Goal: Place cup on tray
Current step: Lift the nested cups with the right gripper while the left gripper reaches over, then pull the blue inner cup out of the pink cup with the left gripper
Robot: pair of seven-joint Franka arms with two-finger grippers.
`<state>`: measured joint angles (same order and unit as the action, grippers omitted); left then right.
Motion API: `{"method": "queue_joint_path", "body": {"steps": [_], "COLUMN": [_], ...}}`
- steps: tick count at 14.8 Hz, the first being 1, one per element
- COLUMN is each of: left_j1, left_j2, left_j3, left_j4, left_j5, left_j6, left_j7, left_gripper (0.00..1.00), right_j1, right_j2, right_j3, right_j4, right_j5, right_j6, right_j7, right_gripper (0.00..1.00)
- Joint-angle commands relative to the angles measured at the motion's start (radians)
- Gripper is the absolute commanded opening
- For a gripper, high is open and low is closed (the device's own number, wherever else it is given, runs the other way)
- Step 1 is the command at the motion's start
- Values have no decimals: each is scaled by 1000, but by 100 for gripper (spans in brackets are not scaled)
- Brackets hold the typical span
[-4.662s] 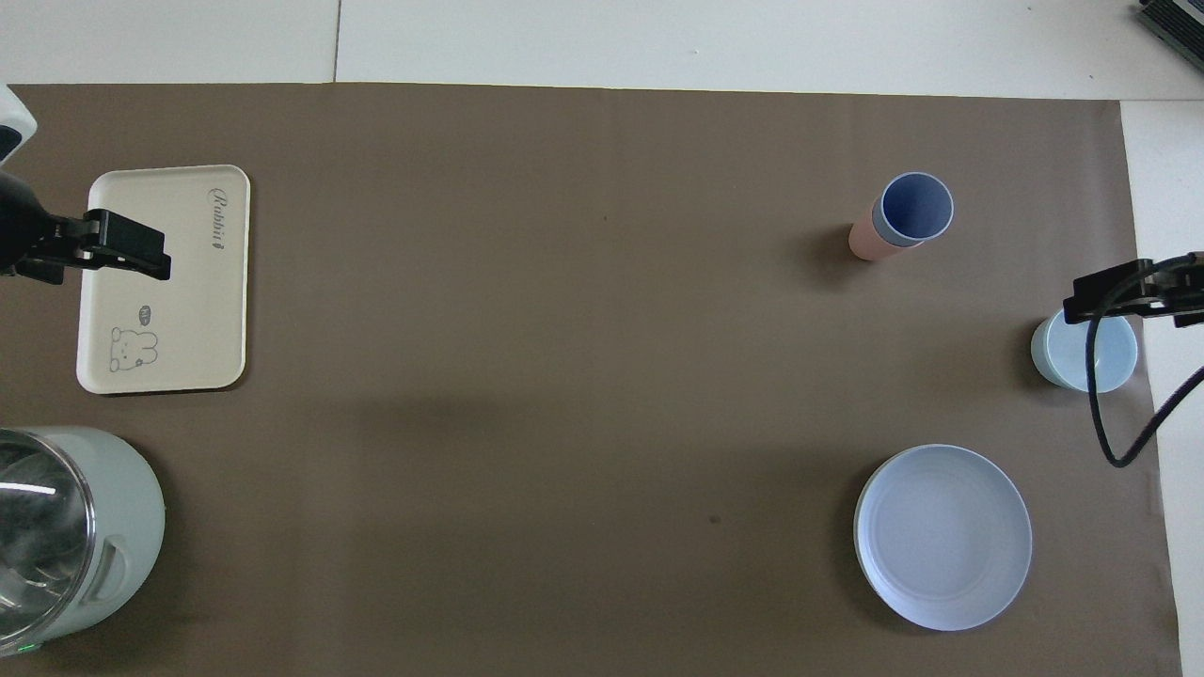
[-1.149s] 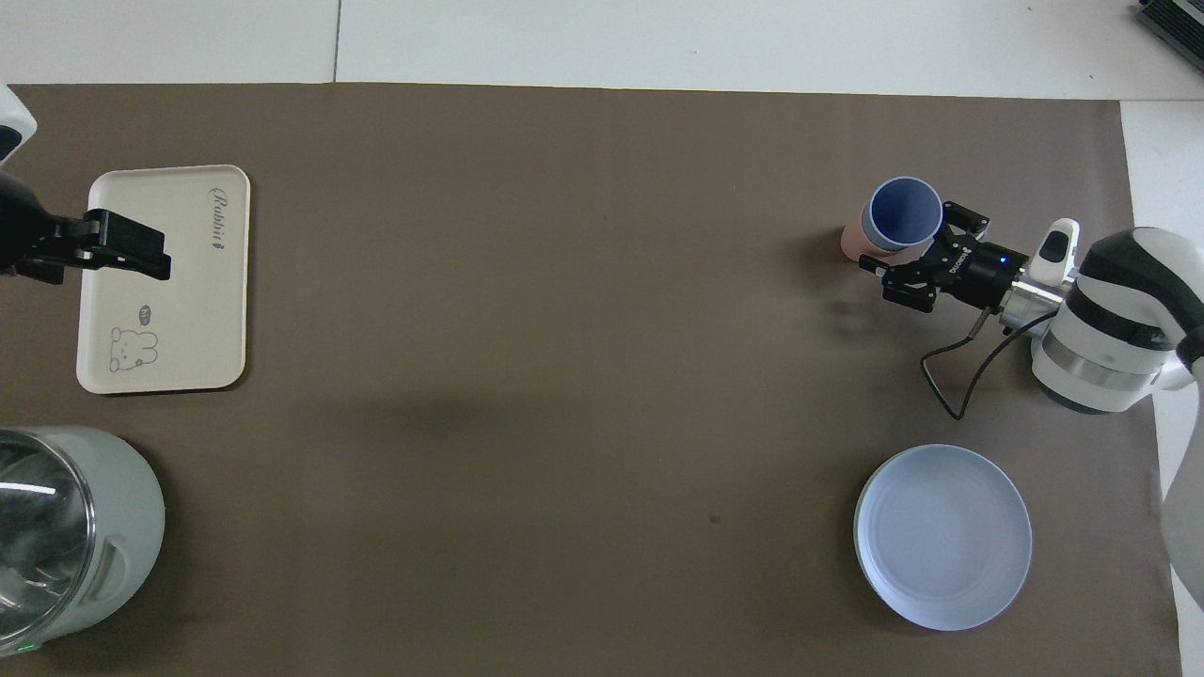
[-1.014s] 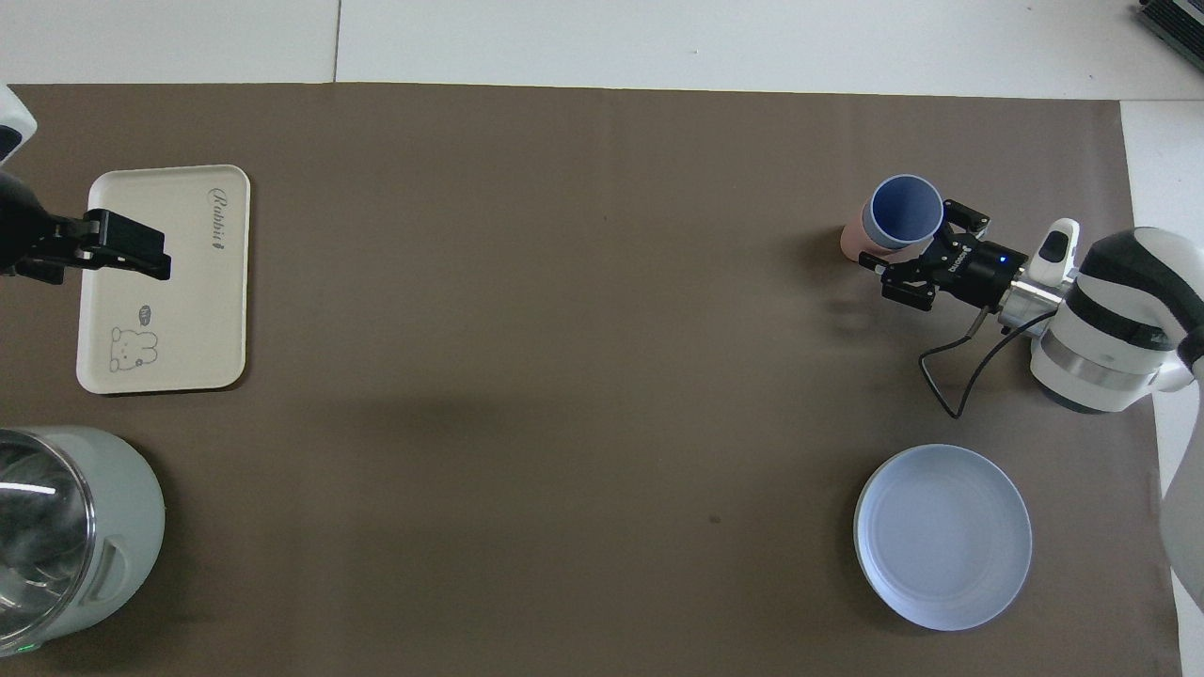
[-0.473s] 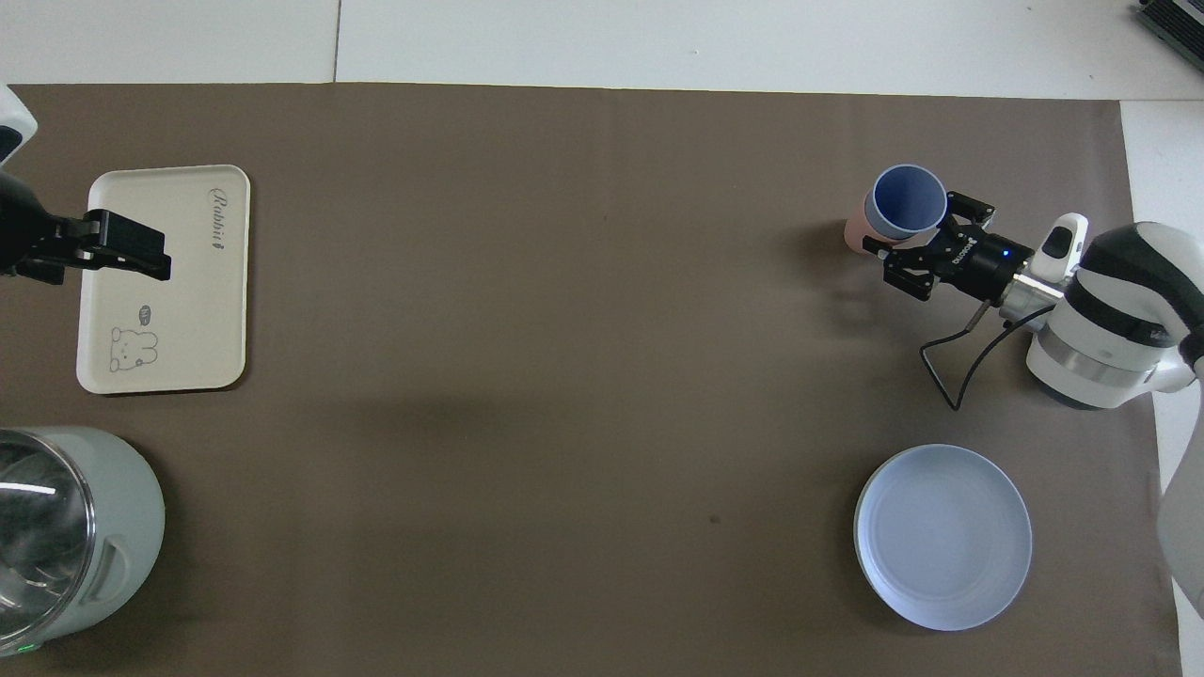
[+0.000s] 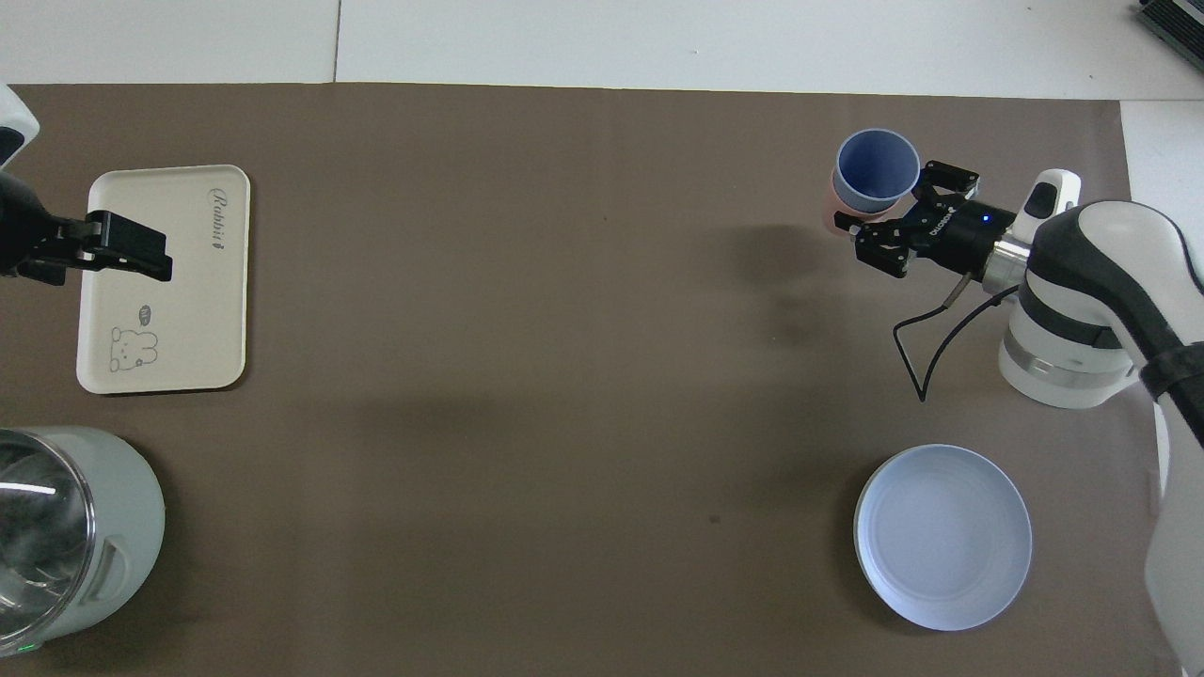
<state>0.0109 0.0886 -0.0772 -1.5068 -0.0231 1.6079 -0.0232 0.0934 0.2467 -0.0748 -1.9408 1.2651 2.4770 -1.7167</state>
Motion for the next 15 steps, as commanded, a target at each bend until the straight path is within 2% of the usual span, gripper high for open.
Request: {"method": "queue_joint_path", "body": {"steps": [1, 4, 6, 9, 12, 15], "left_j1": [-11, -37, -104, -218, -348, -452], "left_j2": [-39, -36, -26, -13, 42, 76], "left_j3": [-3, -4, -4, -4, -4, -4], "left_j4": [-65, -72, -91, -115, -121, -150], "left_j5": [-84, -263, -384, -527, -567, -571], "left_j6": [52, 125, 228, 375, 521, 666], "left_j7": [-6, -122, -272, -449, -587, -652], "left_gripper": [100, 100, 100, 100, 94, 87], "right_j1": [23, 92, 155, 225, 268, 327], "right_j2": [-56, -102, -127, -145, -146, -147], "right_j3": [0, -2, -2, -2, 4, 4], "right_j4": [2, 17, 23, 40, 97, 114], "right_j5": [-186, -416, -572, -731, -924, -1024], "right_j6": [-7, -13, -20, -73, -176, -214], "right_j7": [212, 490, 648, 784, 902, 988], "right_gripper": [0, 0, 0, 0, 0, 0]}}
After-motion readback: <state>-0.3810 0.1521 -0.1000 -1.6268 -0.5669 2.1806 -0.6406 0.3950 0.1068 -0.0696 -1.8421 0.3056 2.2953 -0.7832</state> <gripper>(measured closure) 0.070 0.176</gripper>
